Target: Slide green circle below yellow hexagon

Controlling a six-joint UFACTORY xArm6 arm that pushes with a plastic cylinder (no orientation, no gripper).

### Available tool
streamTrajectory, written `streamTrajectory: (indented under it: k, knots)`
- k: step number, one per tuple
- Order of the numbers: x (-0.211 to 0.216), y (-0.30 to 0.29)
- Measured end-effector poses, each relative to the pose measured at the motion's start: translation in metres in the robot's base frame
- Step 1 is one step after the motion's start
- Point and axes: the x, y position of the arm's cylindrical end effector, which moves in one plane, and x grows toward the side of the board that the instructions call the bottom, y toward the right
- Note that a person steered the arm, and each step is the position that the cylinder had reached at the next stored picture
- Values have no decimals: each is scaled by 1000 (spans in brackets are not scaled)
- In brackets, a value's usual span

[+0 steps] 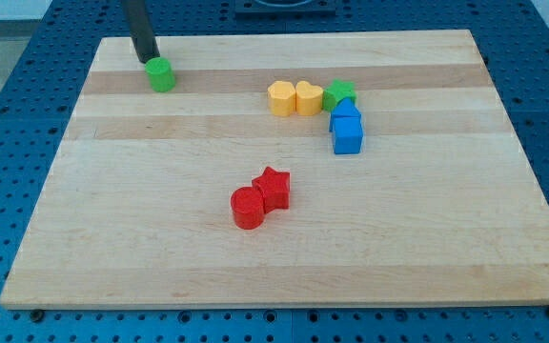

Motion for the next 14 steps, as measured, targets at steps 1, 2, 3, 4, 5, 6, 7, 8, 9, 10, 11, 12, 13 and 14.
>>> streamTrajectory:
  k: [1, 2, 3, 4, 5, 6, 7, 8, 9, 10, 11, 12, 13, 14]
  knots:
    - [16, 0]
    - [25, 16]
    - [32, 38]
    - [35, 61]
    - [63, 64]
    - [93, 64]
    - [97, 58]
    - [109, 43]
    - [127, 42]
    - [129, 60]
    - [129, 78]
    - [120, 79]
    - [94, 79]
    - [94, 90]
